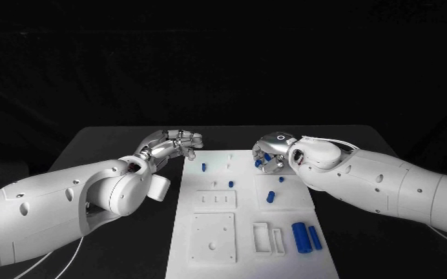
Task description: Assemble the parts on the task board
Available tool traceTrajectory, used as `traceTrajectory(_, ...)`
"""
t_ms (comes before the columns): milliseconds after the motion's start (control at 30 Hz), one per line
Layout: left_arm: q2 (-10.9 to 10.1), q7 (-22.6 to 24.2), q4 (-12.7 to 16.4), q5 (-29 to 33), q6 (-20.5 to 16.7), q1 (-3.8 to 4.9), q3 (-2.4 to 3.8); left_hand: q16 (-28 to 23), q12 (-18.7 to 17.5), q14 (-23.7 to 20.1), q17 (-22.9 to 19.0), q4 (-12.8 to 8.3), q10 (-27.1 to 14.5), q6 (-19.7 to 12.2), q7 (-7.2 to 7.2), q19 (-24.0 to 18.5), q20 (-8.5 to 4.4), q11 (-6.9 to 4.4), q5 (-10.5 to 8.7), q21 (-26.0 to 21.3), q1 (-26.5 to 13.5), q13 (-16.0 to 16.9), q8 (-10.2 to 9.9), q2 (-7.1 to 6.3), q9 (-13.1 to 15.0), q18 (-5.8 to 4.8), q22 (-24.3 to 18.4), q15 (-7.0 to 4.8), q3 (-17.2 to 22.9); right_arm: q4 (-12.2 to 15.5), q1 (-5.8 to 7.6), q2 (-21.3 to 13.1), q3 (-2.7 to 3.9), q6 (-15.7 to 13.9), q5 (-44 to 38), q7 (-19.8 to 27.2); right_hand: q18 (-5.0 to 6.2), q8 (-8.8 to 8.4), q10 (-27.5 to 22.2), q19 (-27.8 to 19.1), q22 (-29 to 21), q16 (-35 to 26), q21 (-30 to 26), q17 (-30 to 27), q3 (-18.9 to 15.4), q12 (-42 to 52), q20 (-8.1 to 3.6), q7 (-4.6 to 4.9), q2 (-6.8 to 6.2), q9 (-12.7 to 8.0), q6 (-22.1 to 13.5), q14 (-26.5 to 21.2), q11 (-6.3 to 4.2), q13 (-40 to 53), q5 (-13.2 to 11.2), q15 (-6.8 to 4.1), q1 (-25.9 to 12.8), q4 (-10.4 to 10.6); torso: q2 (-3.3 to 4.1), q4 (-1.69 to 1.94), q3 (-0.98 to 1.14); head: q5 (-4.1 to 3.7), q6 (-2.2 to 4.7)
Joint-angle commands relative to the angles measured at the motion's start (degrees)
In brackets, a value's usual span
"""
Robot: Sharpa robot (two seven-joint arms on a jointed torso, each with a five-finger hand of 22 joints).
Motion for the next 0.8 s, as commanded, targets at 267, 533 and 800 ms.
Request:
traceTrajectory(267, 0.04, -0.16, 0.11, -0.2, 0.6, 0.11, 0.05, 0.35, -0.22, -0.33, -0.15, -0.62, 0.26, 0.03, 0.02, -0.26, -0.7, -0.03, -0.18, 0.42, -0.68, 0.09, -0.32, -0.12, 0.12, 1.21, -0.14, -0.17, 0.36, 0.3, -0.53, -0.04, -0.37, 0.85, -1.85, -1.42, 2.52, 1.05, 2.48, 2.06, 1.03, 0.7, 0.84, -0.3, 3.39, 0.91, -2.11, -0.85, 0.05, 0.91, 2.17, -0.63, -0.9, 1.67, -0.37, -1.72, -0.27, 1.38, 0.26, -0.04, 0.09, 0.07, 0.42)
traceTrajectory(533, 0.13, -0.3, 0.05, -0.2, 0.6, 0.1, 0.04, 0.39, -0.26, -0.35, -0.21, -0.93, 0.24, 0.0, 0.06, -0.29, -0.69, -0.02, -0.14, 0.5, -0.74, 0.1, -0.35, -0.14, 0.17, 1.23, -0.2, -0.17, 0.56, 1.23, -0.54, -0.28, -0.36, -2.03, -1.88, -4.42, 2.52, 1.39, 3.28, 2.08, 1.03, 0.88, 1.2, -0.44, 4.04, 1.18, -2.21, -1.16, -0.25, 1.25, 2.85, -0.62, -1.22, 2.51, -0.39, -2.03, -0.4, 1.3, 0.42, 0.0, 0.09, 0.07, 0.87)
traceTrajectory(800, 0.17, -0.43, 0.0, -0.2, 0.48, 0.09, 0.03, 0.45, -0.31, -0.36, -0.27, -1.3, 0.2, -0.08, 0.13, -0.31, -0.68, 0.0, -0.08, 0.6, -0.81, 0.11, -0.4, -0.16, 0.22, 1.24, -0.26, -0.15, 0.78, 3.0, -0.54, -0.76, -0.3, -6.93, -4.92, -7.96, 2.52, 1.66, 3.77, 2.1, 0.99, 1.0, 1.51, -0.59, 4.89, 1.28, -2.35, -1.44, -0.93, 1.54, 3.44, -0.65, -1.46, 3.24, -0.46, -2.26, -0.31, 1.28, 0.49, -0.02, 0.05, 0.09, 1.26)
